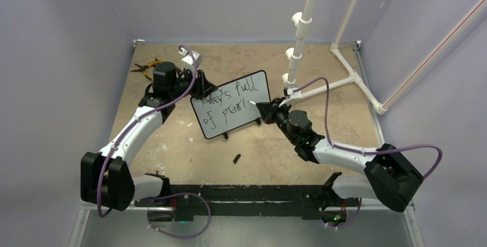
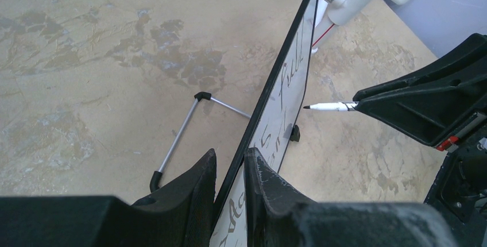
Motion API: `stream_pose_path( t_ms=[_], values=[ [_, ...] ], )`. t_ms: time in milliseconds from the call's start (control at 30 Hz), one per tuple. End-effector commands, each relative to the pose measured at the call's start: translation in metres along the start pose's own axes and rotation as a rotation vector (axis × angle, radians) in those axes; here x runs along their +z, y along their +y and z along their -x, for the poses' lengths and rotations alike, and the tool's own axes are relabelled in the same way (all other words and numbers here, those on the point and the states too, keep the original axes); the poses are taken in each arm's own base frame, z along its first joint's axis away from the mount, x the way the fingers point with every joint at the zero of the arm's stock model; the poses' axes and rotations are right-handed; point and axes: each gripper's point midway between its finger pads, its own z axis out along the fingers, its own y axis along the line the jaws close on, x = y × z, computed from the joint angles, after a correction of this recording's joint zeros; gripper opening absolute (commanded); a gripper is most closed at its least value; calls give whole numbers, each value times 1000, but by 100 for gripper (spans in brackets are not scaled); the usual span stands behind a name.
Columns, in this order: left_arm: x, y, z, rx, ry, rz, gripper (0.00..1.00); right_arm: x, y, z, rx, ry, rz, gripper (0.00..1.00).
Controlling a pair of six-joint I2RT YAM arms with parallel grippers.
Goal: Write a sentence on the whiteboard
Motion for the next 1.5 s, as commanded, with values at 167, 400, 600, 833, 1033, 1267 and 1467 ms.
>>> stream_pose_path(
  t_ms=[167,400,600,833,1033,1267,1467],
  values=[
    [5,1,-30,-61,87,12,22,13,4,12,-27,-30,23,0],
    [5,2,-29,-59,86,13,22,17,8,15,-32,-45,43,0],
    [5,2,-29,-58,87,15,22,18,1,12,-35,-43,15,0],
    [5,2,-29,-59,87,15,22,16,-12,-8,-40,9,-20,0],
    [5,1,-28,-57,85,14,22,6,-21,-19,-14,43,-49,0],
    [4,1,-28,-56,83,15,22,0,-26,-21,-2,48,-64,0],
    [4,2,-29,-56,85,17,22,4,-7,4,-11,-15,-7,0]
  ],
)
